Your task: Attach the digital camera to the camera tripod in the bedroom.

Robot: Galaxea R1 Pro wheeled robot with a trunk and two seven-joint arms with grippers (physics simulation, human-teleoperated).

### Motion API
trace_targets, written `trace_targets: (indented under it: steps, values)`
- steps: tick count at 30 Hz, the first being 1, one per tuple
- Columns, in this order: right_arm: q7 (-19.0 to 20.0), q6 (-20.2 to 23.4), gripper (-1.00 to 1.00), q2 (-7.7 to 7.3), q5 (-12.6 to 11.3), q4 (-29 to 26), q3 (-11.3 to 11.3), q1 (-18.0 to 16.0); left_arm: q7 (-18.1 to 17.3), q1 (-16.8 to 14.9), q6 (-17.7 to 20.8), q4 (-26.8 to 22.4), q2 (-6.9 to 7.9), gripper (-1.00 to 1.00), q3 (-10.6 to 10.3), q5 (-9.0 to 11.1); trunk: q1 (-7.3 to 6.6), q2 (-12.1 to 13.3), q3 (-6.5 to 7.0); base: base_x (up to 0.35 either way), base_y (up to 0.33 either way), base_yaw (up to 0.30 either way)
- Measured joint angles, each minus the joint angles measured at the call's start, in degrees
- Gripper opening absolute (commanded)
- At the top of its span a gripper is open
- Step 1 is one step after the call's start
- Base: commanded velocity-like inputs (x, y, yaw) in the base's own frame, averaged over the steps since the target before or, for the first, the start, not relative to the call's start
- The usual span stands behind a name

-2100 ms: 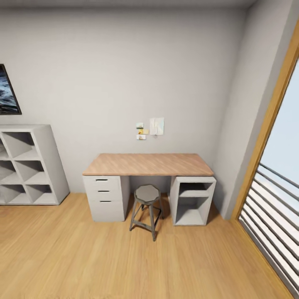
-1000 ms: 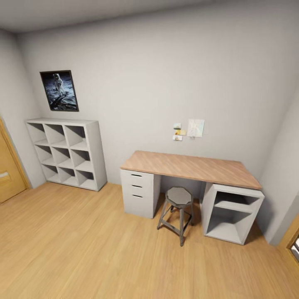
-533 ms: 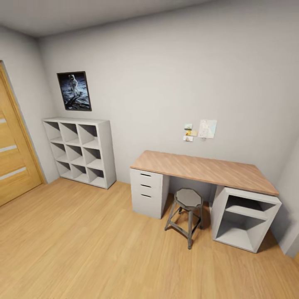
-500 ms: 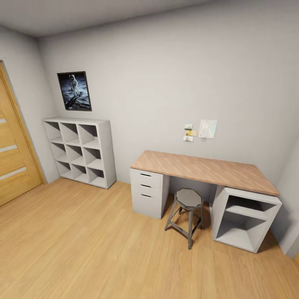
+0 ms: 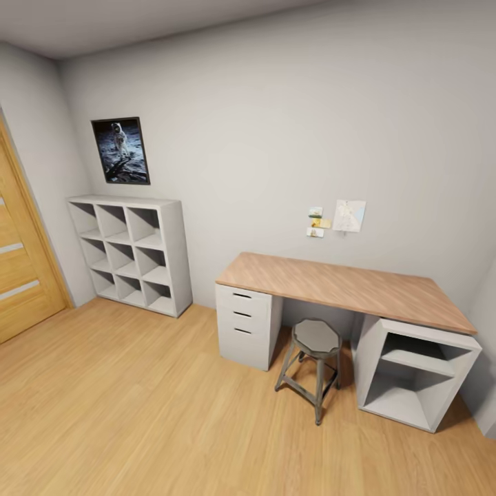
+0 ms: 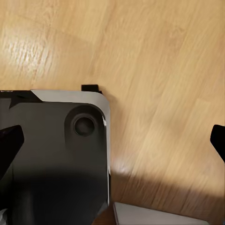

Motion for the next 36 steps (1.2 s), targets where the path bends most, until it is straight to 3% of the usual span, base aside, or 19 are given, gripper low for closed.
trace_targets:
  steps: [17, 25, 27, 32, 34, 35, 36]
  values:
    - [0.00, 0.00, 1.00, -0.03, 0.00, 0.00, 0.00, 0.00, 0.00, 0.00, -0.02, 0.00, 0.00, -1.00, -0.03, 0.00, 0.00, 0.00, 0.00, 0.225, 0.000, 0.000]
    - [0.00, 0.00, 1.00, -0.06, 0.00, 0.00, 0.00, 0.00, -0.35, 0.00, -0.06, 0.00, 0.00, -1.00, -0.10, -0.37, 0.02, 0.01, 0.00, 0.063, 0.000, 0.000]
    - [0.00, 0.00, 1.00, -0.06, 0.00, 0.00, 0.00, -0.01, -1.44, 0.00, -0.03, 0.00, 0.00, -1.00, -0.11, -0.54, 0.02, 0.01, 0.00, 0.006, 0.000, 0.000]
    - [0.00, 0.00, 1.00, -0.06, 0.00, 0.00, 0.00, -0.02, -8.04, 0.00, 0.31, -0.01, 0.27, -1.00, -0.19, -0.64, 0.02, 0.01, 0.00, 0.002, 0.000, 0.000]
    - [0.00, 0.00, 1.00, -0.07, 0.00, 0.00, 0.00, -0.03, -12.60, 0.01, 0.63, -0.06, 0.81, -1.00, -0.21, -0.82, 0.02, 0.01, 0.00, 0.000, 0.000, 0.000]
    - [0.00, 0.00, 1.00, -0.08, 0.00, 0.00, 0.00, -0.01, -18.00, 0.01, 0.88, -0.12, 1.73, -1.00, -0.31, -0.85, 0.02, 0.01, 0.01, 0.000, 0.000, 0.000]
    - [0.00, 0.00, 1.00, -0.08, 0.00, 0.00, 0.00, -0.01, -19.17, 0.02, 0.91, -0.09, 2.00, -1.00, -0.21, -0.83, 0.02, 0.01, 0.00, 0.000, 0.000, 0.000]
